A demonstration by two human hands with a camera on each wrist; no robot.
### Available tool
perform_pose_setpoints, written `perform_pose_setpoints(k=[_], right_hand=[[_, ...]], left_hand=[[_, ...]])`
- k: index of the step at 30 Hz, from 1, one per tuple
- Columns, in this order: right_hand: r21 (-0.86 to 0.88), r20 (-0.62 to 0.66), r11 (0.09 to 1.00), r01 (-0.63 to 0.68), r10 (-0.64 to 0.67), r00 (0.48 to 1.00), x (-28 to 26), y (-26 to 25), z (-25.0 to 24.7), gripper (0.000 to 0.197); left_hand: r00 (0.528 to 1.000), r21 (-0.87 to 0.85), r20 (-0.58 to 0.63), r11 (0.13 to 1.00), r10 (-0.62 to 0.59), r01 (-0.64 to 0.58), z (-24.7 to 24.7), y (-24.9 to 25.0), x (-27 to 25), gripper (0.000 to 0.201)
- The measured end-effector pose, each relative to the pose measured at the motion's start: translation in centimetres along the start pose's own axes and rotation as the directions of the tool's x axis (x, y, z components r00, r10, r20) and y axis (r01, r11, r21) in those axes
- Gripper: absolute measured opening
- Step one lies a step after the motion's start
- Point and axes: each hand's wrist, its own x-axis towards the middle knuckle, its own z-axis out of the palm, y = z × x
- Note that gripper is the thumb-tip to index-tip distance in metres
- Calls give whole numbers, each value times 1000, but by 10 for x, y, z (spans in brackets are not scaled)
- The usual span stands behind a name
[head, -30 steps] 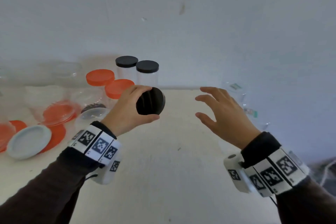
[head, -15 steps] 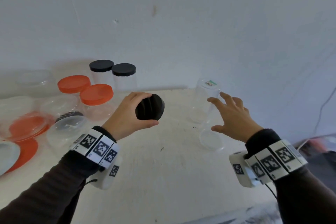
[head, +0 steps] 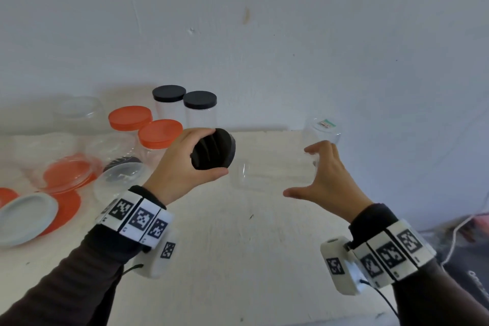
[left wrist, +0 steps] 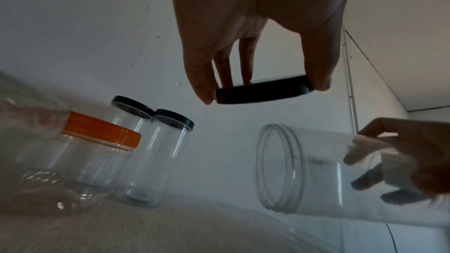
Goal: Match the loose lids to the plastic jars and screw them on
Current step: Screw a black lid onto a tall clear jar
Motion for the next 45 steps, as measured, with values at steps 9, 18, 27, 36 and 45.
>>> perform_pose_setpoints(k=[9,18,27,36,45], right_hand=[[259,-13,964,-57,62,998,10,3,45,77],[286,149,952,-111,70,986,21,-2,69,68],[250,280,966,-68,-5,960,28,-15,83,85],[238,295,971,-9,-64,953,25,-18,94,81],[334,352,942,-45,-81,933,29,-22,104,73]], left_hand=[[996,-9,-86,999,-36,36,-17,-3,-12,78],[992,4,-107,998,-65,66,-29,-7,-17,84],[987,9,-154,999,-34,35,-35,-5,-17,81],[990,-2,-141,1000,-6,6,-32,-3,-22,77],[994,-3,-112,1000,-6,5,-32,1,-25,74]])
